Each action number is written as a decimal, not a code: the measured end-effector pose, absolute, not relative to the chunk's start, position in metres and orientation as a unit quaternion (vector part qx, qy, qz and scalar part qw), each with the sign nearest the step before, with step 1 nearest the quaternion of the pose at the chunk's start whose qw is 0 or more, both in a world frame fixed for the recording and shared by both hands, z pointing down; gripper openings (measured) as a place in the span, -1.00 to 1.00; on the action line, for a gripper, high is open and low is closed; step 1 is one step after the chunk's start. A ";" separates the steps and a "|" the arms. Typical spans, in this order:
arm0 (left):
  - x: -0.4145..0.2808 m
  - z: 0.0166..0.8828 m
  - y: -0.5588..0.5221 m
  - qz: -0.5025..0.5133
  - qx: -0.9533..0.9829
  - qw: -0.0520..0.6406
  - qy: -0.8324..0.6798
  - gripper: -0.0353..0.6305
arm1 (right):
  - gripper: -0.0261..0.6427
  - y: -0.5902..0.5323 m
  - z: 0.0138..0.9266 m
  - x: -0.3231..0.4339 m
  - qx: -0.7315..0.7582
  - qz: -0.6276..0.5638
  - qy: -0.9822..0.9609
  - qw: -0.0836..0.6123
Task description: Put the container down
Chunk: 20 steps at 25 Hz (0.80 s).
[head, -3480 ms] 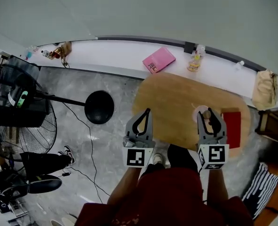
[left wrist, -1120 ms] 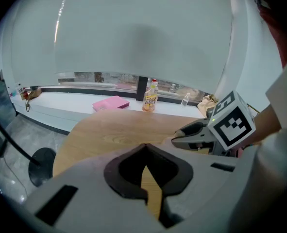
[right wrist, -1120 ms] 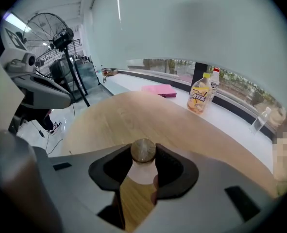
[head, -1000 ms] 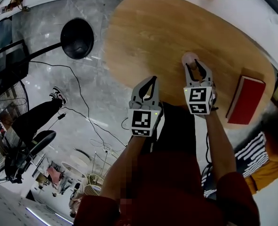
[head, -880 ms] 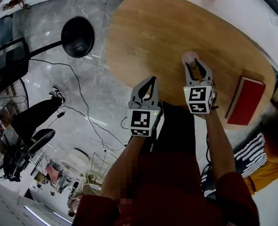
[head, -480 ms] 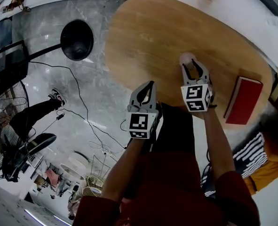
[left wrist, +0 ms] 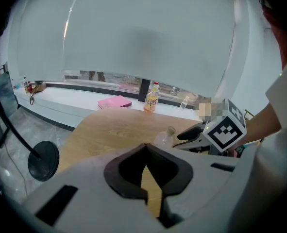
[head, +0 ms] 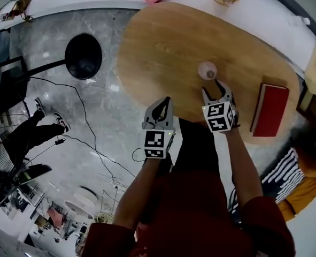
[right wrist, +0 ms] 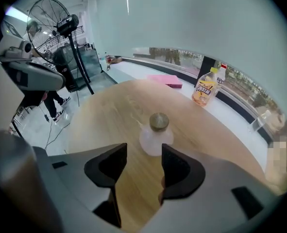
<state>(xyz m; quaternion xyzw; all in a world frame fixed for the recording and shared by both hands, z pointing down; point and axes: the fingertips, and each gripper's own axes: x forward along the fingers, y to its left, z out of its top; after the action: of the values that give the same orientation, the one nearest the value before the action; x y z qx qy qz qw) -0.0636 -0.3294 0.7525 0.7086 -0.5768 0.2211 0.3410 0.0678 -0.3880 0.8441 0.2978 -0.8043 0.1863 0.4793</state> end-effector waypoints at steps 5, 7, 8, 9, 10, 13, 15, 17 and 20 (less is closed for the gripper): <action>-0.075 0.744 -0.295 0.218 0.728 0.329 -0.561 -0.88 | -0.27 -0.354 0.820 0.068 0.328 0.190 -0.793 0.477; -0.080 0.736 -0.277 0.225 0.739 0.317 -0.550 -0.88 | -0.27 -0.336 0.808 0.066 0.339 0.208 -0.789 0.468; -0.083 0.732 -0.268 0.228 0.744 0.311 -0.545 -0.88 | -0.27 -0.327 0.802 0.064 0.345 0.223 -0.787 0.460; -0.086 0.728 -0.259 0.230 0.749 0.304 -0.542 -0.88 | -0.27 -0.317 0.796 0.063 0.351 0.235 -0.785 0.453; -0.091 0.723 -0.250 0.230 0.752 0.299 -0.541 -0.88 | -0.28 -0.308 0.790 0.061 0.356 0.242 -0.784 0.448; -0.110 0.705 -0.225 0.221 0.751 0.286 -0.552 -0.88 | -0.28 -0.283 0.766 0.055 0.368 0.235 -0.784 0.440; -0.123 0.692 -0.208 0.209 0.749 0.283 -0.562 -0.88 | -0.28 -0.265 0.745 0.051 0.377 0.229 -0.787 0.431; -0.134 0.678 -0.192 0.198 0.746 0.282 -0.569 -0.88 | -0.28 -0.250 0.721 0.047 0.388 0.224 -0.792 0.415; -0.152 0.654 -0.173 0.183 0.744 0.269 -0.583 -0.88 | -0.29 -0.232 0.681 0.037 0.409 0.227 -0.799 0.378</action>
<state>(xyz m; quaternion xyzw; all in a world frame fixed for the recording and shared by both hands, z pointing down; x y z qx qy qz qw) -0.1518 -0.1735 0.6545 0.7444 -0.5834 0.1828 0.2686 0.0370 -0.2319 0.6807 0.4089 -0.7990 0.2269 0.3781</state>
